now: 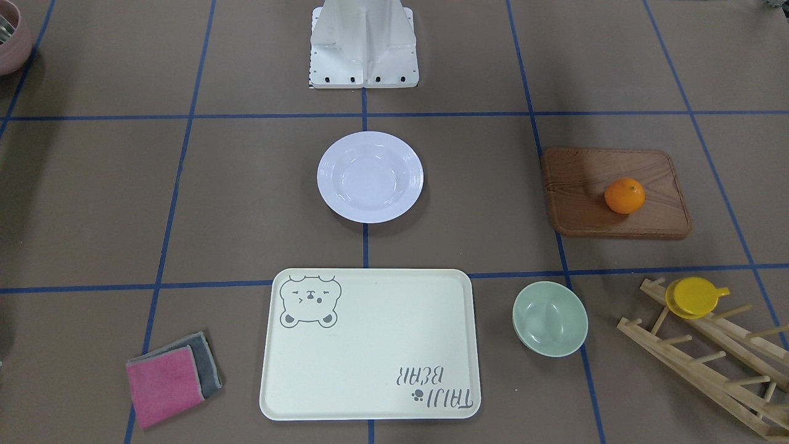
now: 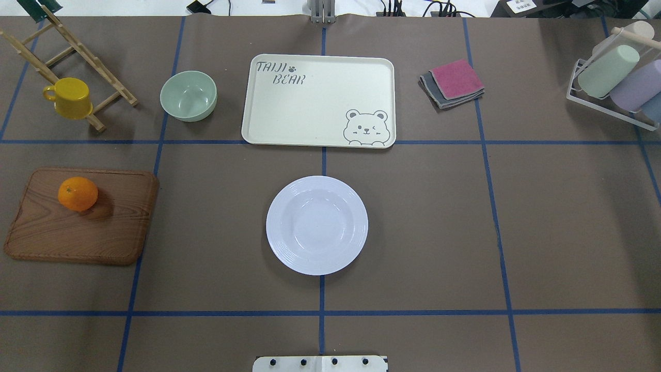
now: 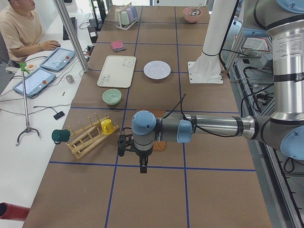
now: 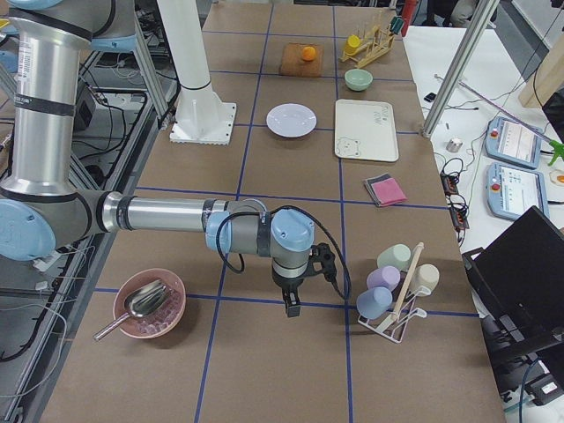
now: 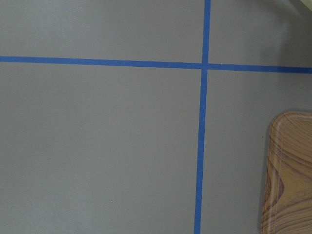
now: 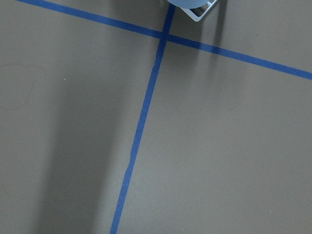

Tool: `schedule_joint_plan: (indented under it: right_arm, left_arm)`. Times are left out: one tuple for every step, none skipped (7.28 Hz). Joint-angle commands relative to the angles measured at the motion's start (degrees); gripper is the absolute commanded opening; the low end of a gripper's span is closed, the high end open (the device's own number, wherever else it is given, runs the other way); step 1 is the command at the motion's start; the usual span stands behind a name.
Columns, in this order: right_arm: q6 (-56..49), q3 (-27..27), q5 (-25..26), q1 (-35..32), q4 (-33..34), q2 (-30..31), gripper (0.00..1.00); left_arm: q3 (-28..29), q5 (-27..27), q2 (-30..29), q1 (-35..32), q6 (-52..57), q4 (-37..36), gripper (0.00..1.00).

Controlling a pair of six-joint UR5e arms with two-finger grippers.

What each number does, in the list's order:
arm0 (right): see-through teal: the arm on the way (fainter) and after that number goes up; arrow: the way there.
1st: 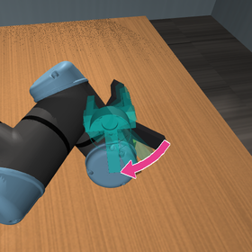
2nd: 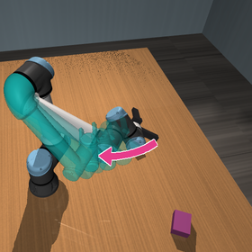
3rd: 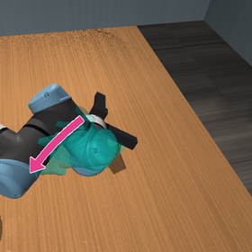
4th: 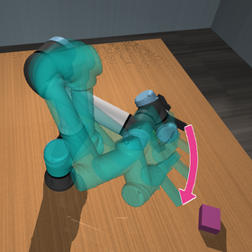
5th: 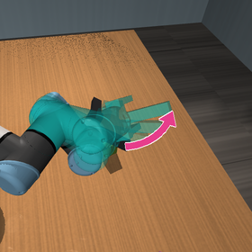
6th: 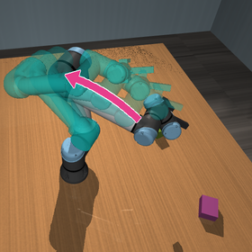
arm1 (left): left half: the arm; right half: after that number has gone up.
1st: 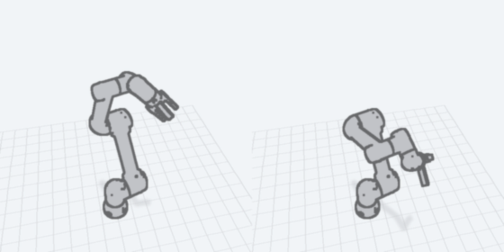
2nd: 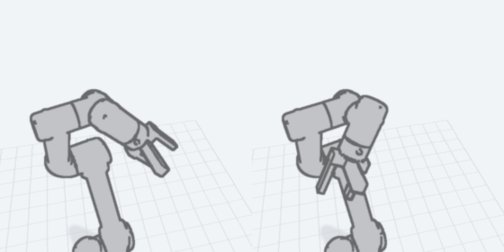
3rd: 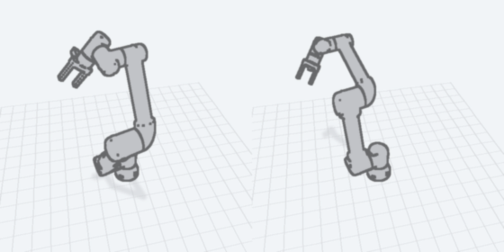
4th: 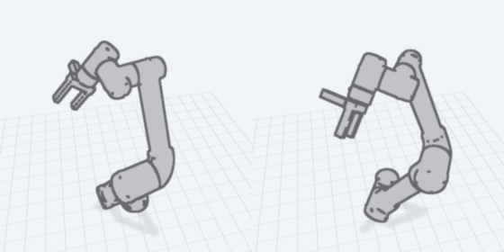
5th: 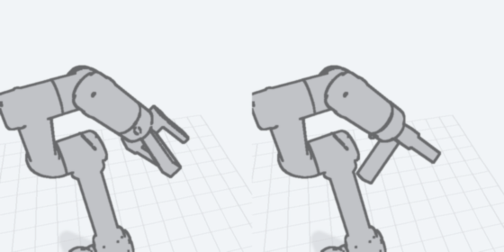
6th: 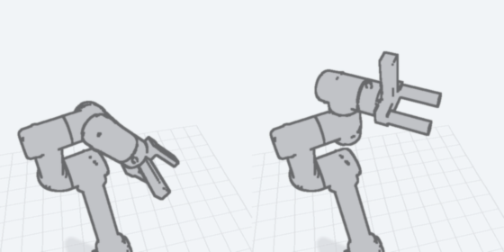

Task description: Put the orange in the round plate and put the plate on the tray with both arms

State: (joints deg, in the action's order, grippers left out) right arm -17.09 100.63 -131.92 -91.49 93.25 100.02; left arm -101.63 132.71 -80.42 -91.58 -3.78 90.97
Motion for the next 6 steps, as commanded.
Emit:
schedule_joint_plan:
  right_arm:
    - [0.04, -0.08, 0.00, 0.00, 0.00, 0.00, 1.00]
    - [0.04, -0.08, 0.00, 0.00, 0.00, 0.00, 1.00]
    - [0.04, 0.01, -0.09, 0.00, 0.00, -0.09, 1.00]
    - [0.04, 0.18, -0.17, 0.00, 0.00, -0.09, 1.00]
    - [0.13, 0.18, -0.18, 0.00, 0.00, -0.26, 1.00]
    - [0.13, 0.18, -0.18, 0.09, 0.00, -0.35, 1.00]
  left_arm:
    - [-0.23, 0.00, 0.00, 0.00, 0.00, 0.00, 1.00]
    - [-1.45, 0.17, 0.00, 0.09, 0.00, -0.18, 1.00]
    - [-3.81, 2.44, 0.70, 0.17, 0.00, -0.53, 1.00]
    - [-3.66, 3.07, 0.62, 0.26, 0.00, -0.44, 1.00]
    - [-3.75, 3.08, 0.62, 0.35, -0.17, -0.35, 1.00]
    - [-4.01, 3.42, -1.39, 0.53, -0.26, 0.43, 1.00]
